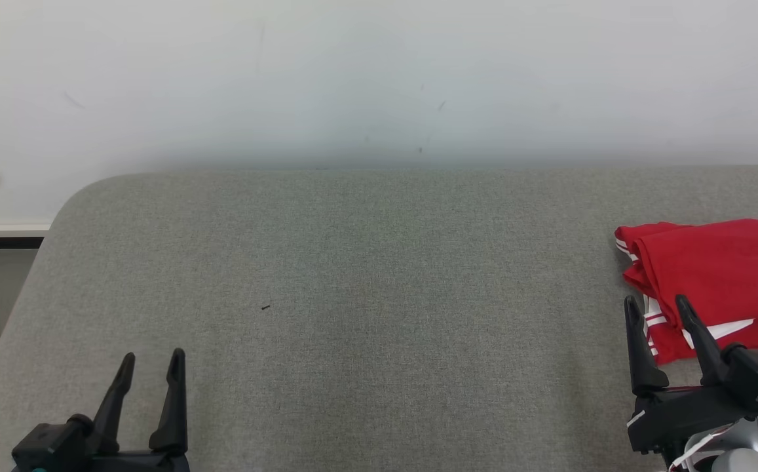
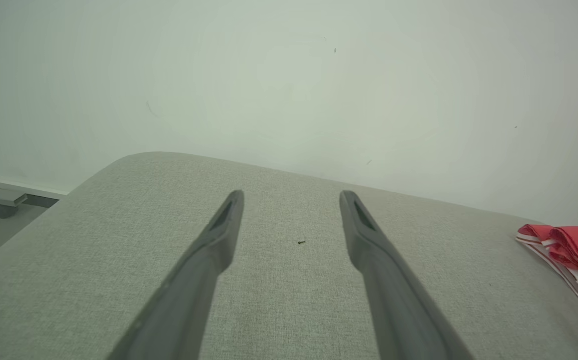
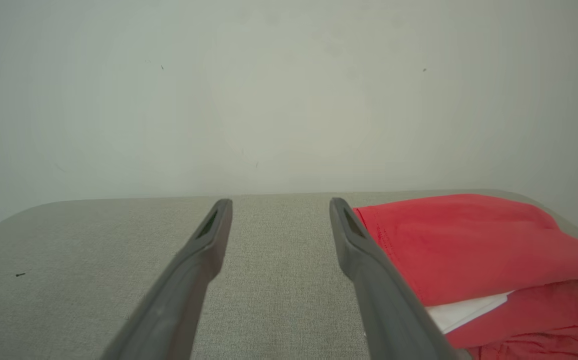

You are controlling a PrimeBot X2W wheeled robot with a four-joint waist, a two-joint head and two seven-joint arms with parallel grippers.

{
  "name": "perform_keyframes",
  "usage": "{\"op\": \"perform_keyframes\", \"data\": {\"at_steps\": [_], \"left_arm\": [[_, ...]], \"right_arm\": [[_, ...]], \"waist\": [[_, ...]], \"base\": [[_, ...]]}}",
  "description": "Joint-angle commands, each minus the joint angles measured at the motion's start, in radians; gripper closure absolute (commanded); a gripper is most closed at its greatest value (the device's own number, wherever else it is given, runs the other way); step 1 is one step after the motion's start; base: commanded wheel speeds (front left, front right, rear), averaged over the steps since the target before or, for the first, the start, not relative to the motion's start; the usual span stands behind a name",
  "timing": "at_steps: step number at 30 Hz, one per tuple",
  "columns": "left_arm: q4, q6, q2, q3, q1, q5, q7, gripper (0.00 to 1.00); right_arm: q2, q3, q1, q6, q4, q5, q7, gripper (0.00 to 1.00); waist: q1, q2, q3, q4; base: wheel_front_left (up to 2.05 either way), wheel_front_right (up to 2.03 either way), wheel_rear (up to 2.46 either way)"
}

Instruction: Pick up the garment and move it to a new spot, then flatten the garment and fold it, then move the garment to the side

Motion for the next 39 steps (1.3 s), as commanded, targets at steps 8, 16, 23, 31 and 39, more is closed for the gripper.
{"op": "perform_keyframes", "data": {"at_steps": [8, 16, 23, 31, 39], "left_arm": [[0.006, -0.004, -0.003, 0.024, -0.004, 0.033, -0.006, 0.0], [0.013, -0.013, -0.006, 0.023, -0.011, 0.04, -0.006, 0.0], [0.024, -0.011, -0.01, 0.022, -0.017, 0.039, -0.006, 0.0], [0.035, -0.012, -0.007, 0.018, -0.022, 0.03, -0.002, 0.0], [0.069, -0.017, -0.029, 0.022, -0.004, 0.001, 0.017, 1.0]], "right_arm": [[-0.002, 0.004, 0.005, -0.001, 0.015, 0.011, -0.013, 0.0], [-0.002, 0.002, -0.003, -0.001, 0.033, 0.027, -0.024, 0.0], [-0.002, 0.003, -0.009, -0.001, 0.045, 0.039, -0.029, 0.0], [-0.002, 0.009, -0.014, -0.001, 0.048, 0.032, -0.037, 0.0], [0.007, 0.003, 0.001, 0.0, 0.089, 0.066, -0.016, 1.0]], "waist": [[-0.0001, 0.0, 0.01, -0.004], [-0.0001, 0.0, 0.018, -0.01], [-0.0001, 0.0, 0.022, -0.009], [-0.0001, 0.0, 0.021, -0.007], [0.0, 0.0, 0.021, -0.008]], "base": [[0.0, 0.0, 0.0], [0.0, 0.0, 0.0], [0.0, 0.0, 0.0], [0.0, 0.0, 0.0], [0.0, 0.0, 0.0]]}}
